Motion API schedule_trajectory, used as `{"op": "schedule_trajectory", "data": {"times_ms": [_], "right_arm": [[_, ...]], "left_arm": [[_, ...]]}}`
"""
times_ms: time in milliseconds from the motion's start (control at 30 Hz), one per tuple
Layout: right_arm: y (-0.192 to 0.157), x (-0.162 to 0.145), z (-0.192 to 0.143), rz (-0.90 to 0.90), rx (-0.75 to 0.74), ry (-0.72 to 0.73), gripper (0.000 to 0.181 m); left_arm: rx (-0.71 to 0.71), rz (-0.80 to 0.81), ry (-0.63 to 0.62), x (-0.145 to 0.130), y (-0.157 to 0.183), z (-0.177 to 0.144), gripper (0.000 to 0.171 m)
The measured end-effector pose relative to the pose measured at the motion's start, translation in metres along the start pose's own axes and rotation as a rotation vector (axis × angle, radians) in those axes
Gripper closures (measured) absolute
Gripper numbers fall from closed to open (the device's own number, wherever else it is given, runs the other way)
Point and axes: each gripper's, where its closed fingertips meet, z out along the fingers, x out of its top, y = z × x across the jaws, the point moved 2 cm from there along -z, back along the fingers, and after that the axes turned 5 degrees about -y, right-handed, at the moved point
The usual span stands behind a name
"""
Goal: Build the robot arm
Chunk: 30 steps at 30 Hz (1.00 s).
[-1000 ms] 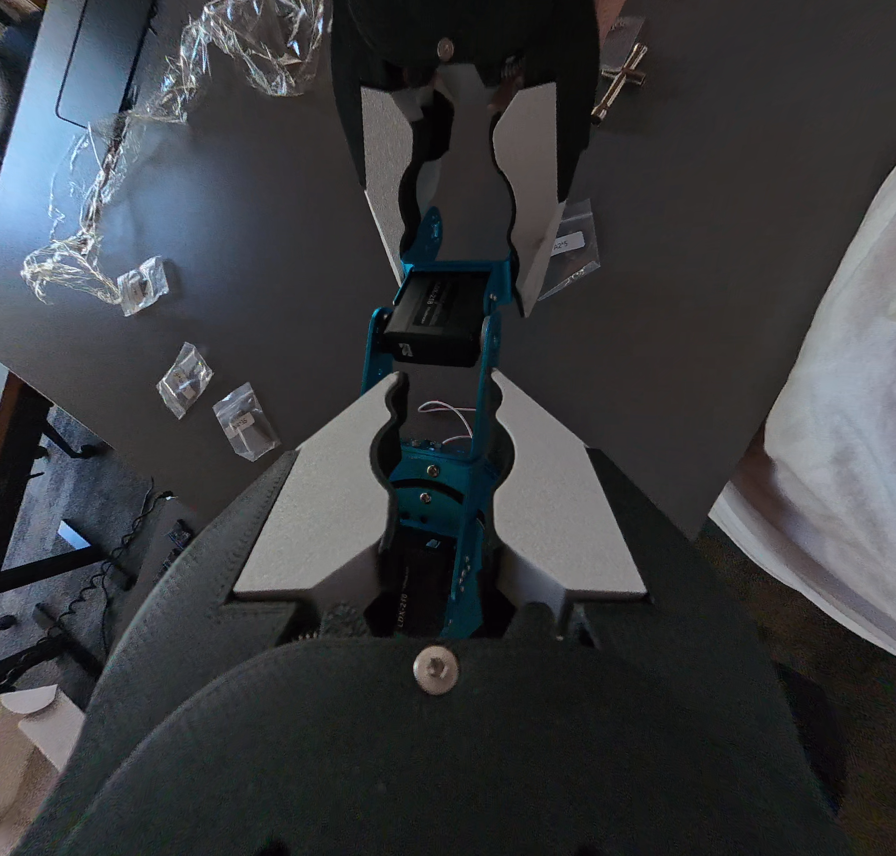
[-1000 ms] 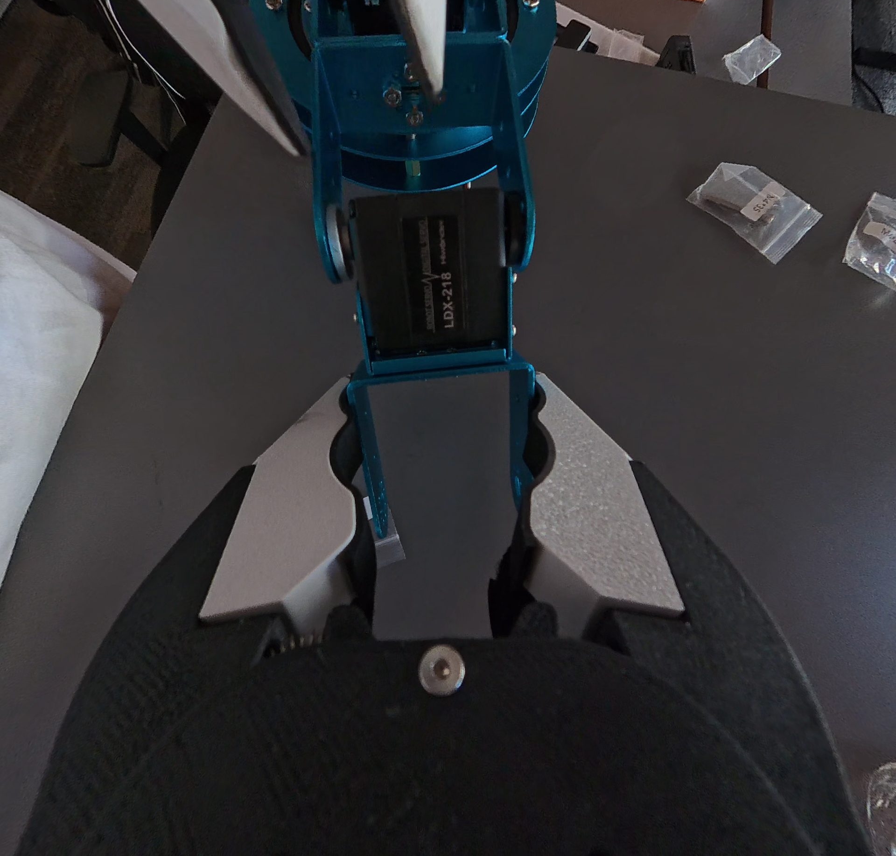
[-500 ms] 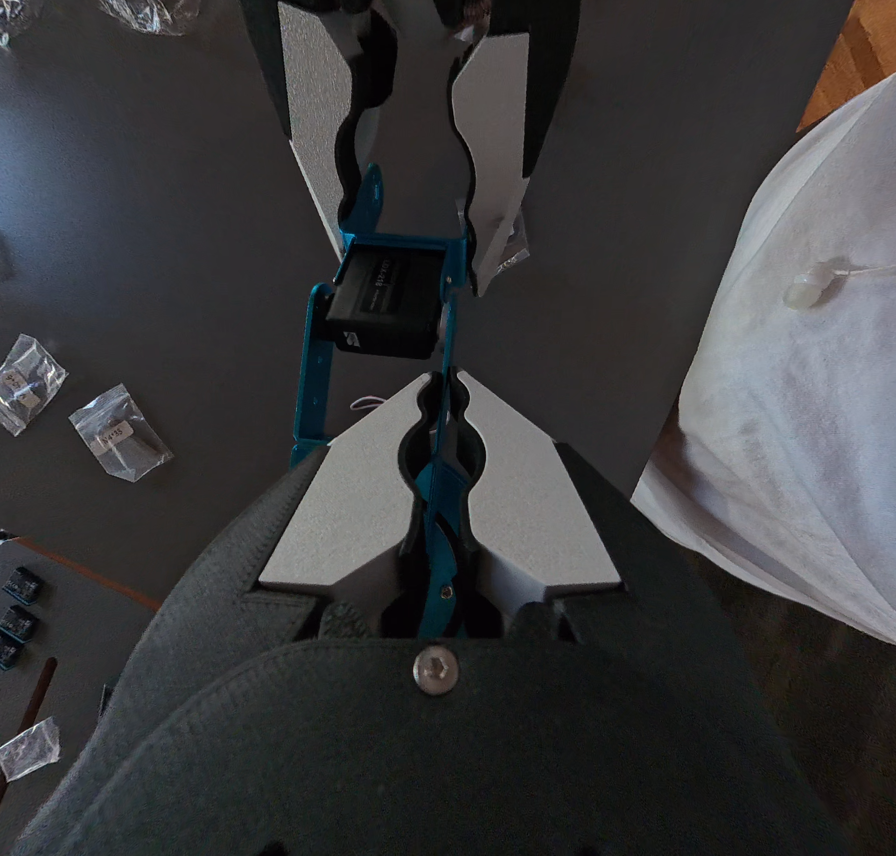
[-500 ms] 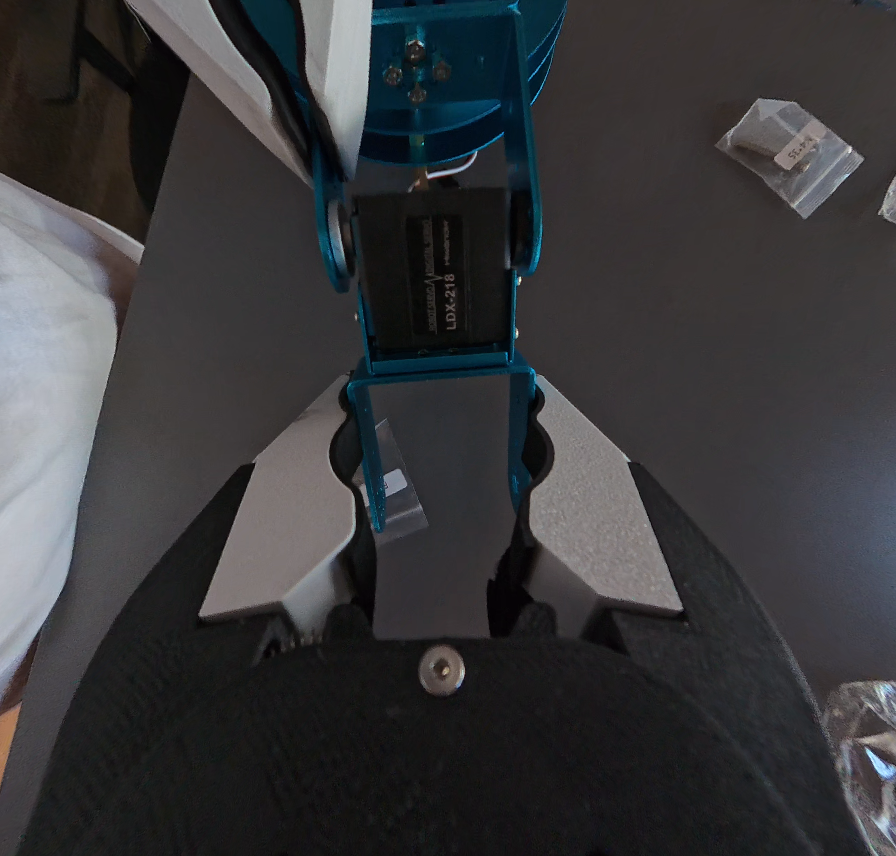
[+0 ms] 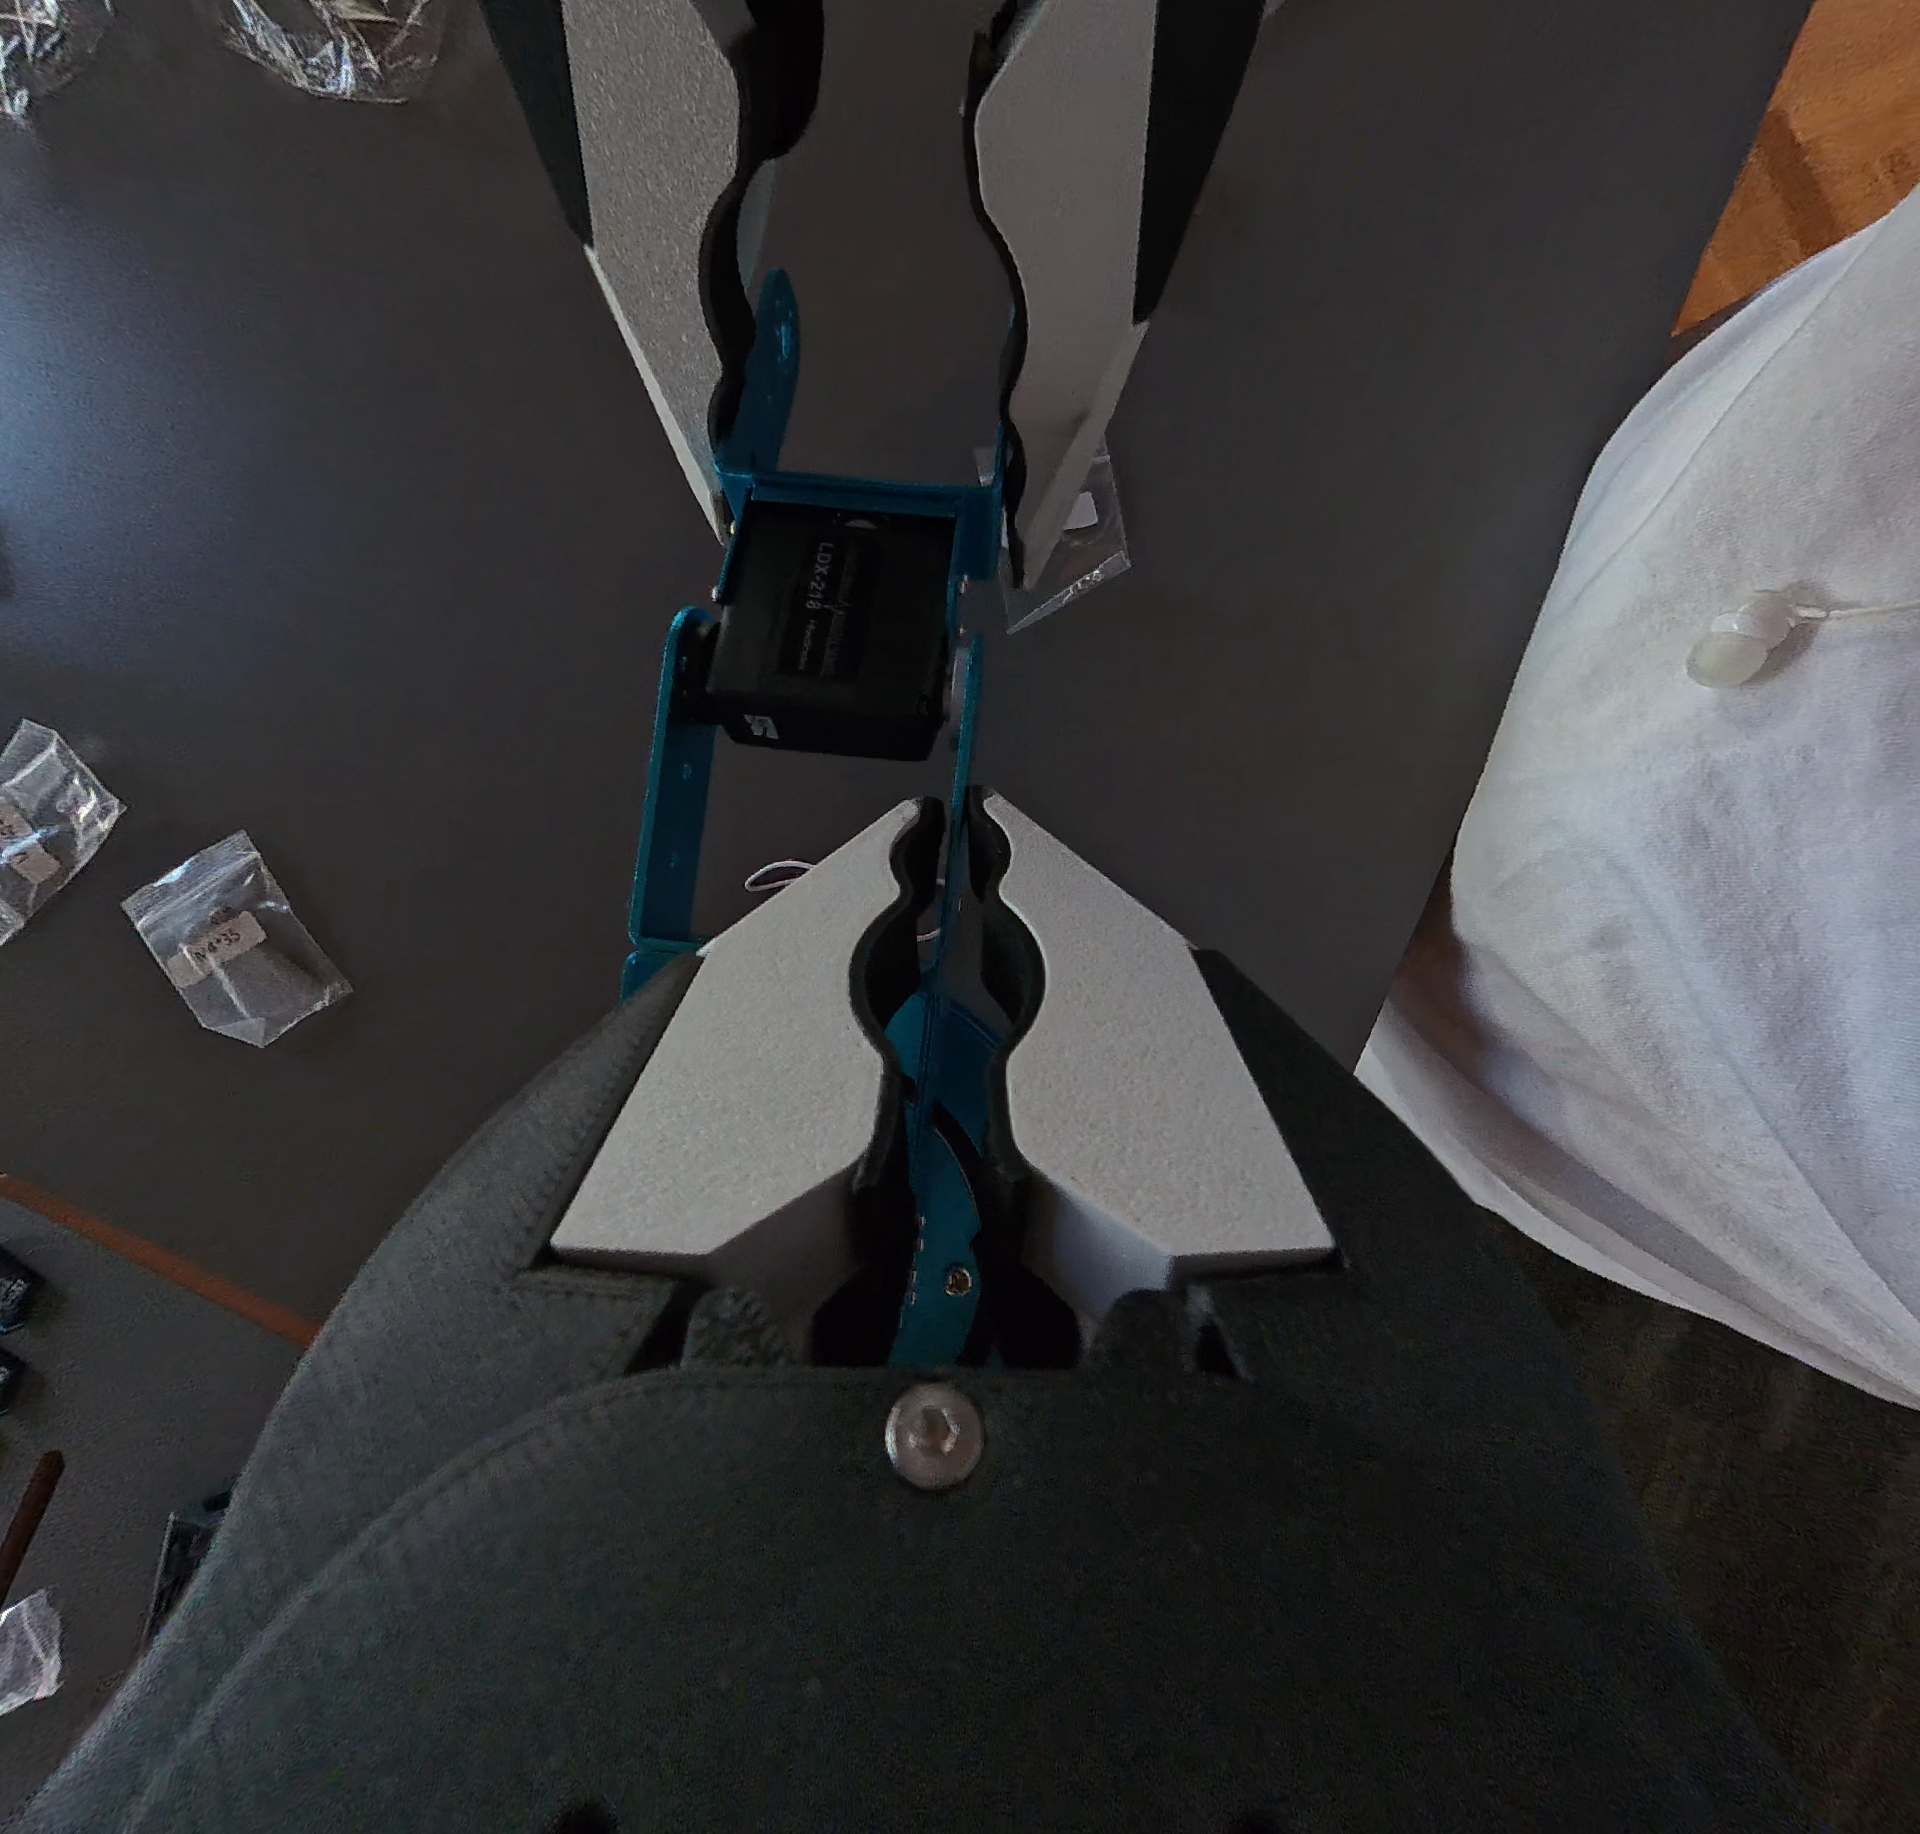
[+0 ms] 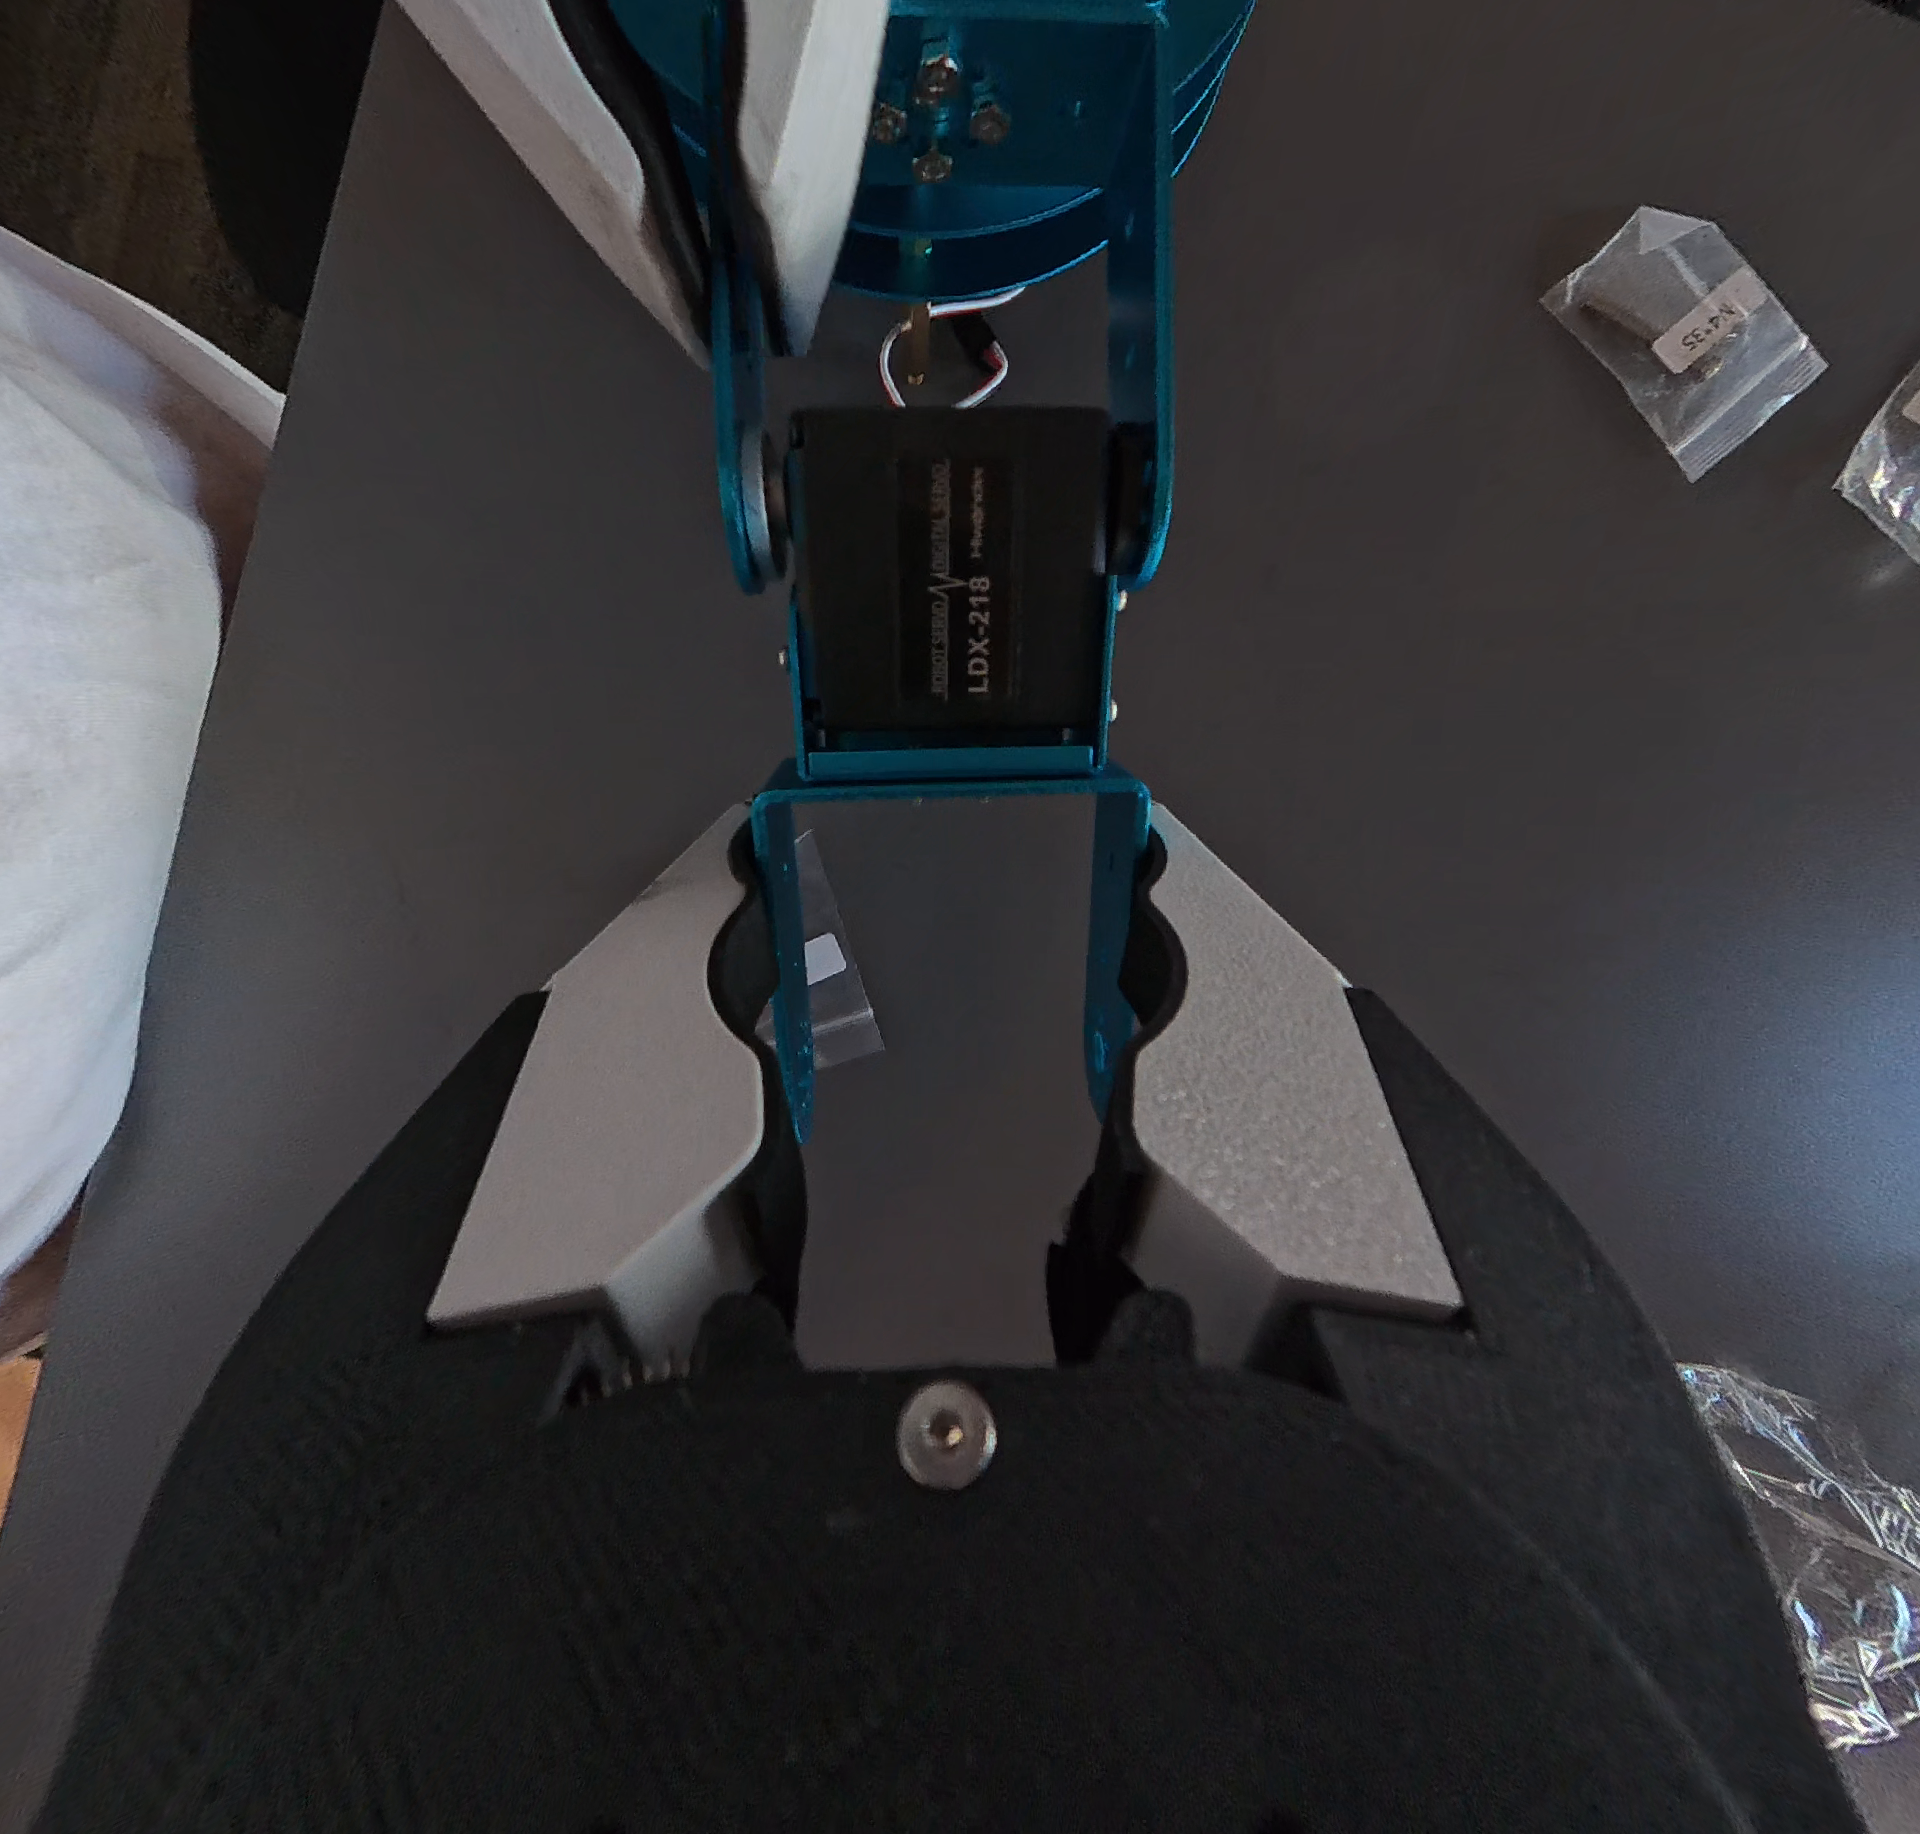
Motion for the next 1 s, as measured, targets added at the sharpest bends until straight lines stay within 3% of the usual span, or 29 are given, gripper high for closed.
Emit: {"op": "schedule_trajectory", "data": {"times_ms": [500,833,1000], "right_arm": [[-0.001,0.0,0.017,-0.019,0.016,0.113,0.114],[-0.002,-0.005,0.025,0.031,-0.003,0.165,0.113],[-0.005,-0.006,0.016,0.146,-0.043,0.295,0.11]], "left_arm": [[0.053,-0.003,0.026,-0.002,-0.001,0.001,0.156],[0.087,-0.11,0.21,-0.009,0.004,-0.03,0.155],[0.101,-0.208,0.352,-0.015,0.006,-0.047,0.156]]}}
